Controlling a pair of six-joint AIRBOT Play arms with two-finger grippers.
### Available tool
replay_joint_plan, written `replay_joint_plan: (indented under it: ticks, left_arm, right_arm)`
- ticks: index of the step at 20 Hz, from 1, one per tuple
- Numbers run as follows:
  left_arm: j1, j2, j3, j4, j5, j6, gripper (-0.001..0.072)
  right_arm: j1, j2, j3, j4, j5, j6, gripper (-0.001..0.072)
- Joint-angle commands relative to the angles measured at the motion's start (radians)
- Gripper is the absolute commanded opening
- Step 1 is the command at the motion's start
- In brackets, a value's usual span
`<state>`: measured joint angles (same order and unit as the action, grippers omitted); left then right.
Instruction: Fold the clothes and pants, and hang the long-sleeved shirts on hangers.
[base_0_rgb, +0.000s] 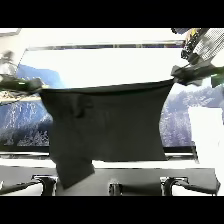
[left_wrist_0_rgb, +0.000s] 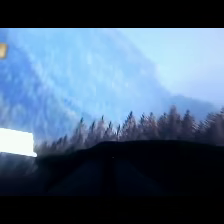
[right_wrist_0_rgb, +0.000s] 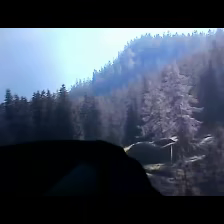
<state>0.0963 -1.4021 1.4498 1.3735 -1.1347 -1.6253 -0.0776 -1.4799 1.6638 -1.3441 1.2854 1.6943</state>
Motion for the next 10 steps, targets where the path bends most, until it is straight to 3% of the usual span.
replay_joint_plan:
  ticks: [1,6,10]
  left_arm:
    - [-0.046,-0.309,0.076,-0.013,0.176,0.048,0.0016]
    - [-0.058,-0.584,0.425,-0.013,0.134,0.06,0.0017]
    - [-0.058,-0.642,0.566,-0.012,0.064,0.086,0.0017]
  right_arm:
    - [0.001,-0.219,-0.052,0.06,-0.211,-0.05,0.003]
    - [0.001,-0.325,-0.051,0.075,-0.458,-0.057,0.003]
    - [0.001,-0.326,-0.006,0.068,-0.503,-0.057,0.003]
